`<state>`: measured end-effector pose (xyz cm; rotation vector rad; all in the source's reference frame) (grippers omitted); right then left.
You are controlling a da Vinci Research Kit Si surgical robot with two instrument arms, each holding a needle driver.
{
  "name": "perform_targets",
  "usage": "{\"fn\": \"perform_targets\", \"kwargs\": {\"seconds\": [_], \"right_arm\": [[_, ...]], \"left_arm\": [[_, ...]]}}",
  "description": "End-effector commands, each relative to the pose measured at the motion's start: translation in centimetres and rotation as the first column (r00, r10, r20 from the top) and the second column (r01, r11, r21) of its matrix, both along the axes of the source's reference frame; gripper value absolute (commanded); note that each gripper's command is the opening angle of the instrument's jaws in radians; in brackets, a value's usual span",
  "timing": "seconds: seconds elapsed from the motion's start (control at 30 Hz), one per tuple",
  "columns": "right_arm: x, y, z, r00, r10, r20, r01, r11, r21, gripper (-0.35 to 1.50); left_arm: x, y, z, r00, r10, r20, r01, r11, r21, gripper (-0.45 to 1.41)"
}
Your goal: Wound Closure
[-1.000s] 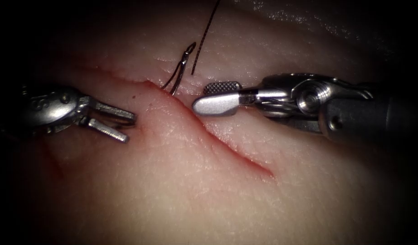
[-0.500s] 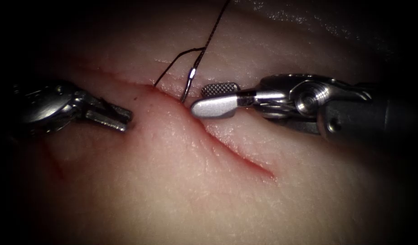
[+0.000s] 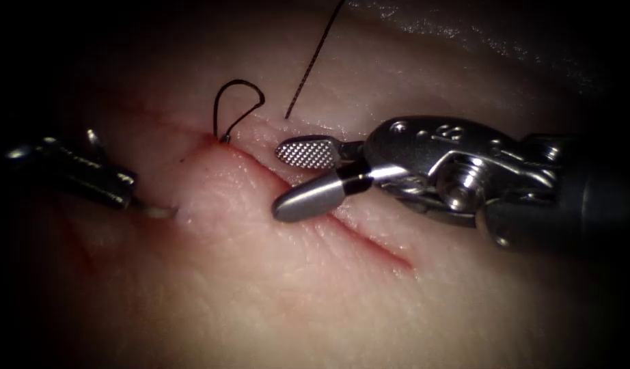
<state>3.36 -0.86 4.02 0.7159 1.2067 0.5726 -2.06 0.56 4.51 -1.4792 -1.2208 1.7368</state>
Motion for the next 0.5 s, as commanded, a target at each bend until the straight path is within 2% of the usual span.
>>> {"fn": "perform_targets", "kwargs": {"seconds": [0.03, 0.2, 0.4, 0.5], "right_arm": [[0.15, -0.03, -0.02, 1.0, -0.002, -0.005, 0.002, 0.999, -0.034, 0.91], [0.31, -0.03, -0.17, 1.0, -0.03, 0.003, 0.03, 0.99, -0.14, 1.06], [0.44, -0.04, -0.25, 0.999, -0.036, -0.004, 0.034, 0.978, -0.204, 0.95], [0.51, -0.04, -0.22, 1.0, -0.03, -0.001, 0.029, 0.973, -0.229, 0.95]], "left_arm": [[-0.05, -0.01, 0.01, 1.0, -0.001, 0.0, 0.001, 1.0, 0.019, -0.45], [-0.05, 0.05, -0.19, 1.0, -0.029, 0.002, 0.029, 0.996, 0.083, -0.45], [-0.05, 0.02, -0.34, 0.999, -0.038, -0.016, 0.039, 0.99, 0.134, -0.45], [-0.03, 0.0, -0.44, 0.999, -0.04, -0.021, 0.043, 0.987, 0.153, -0.45]]}}
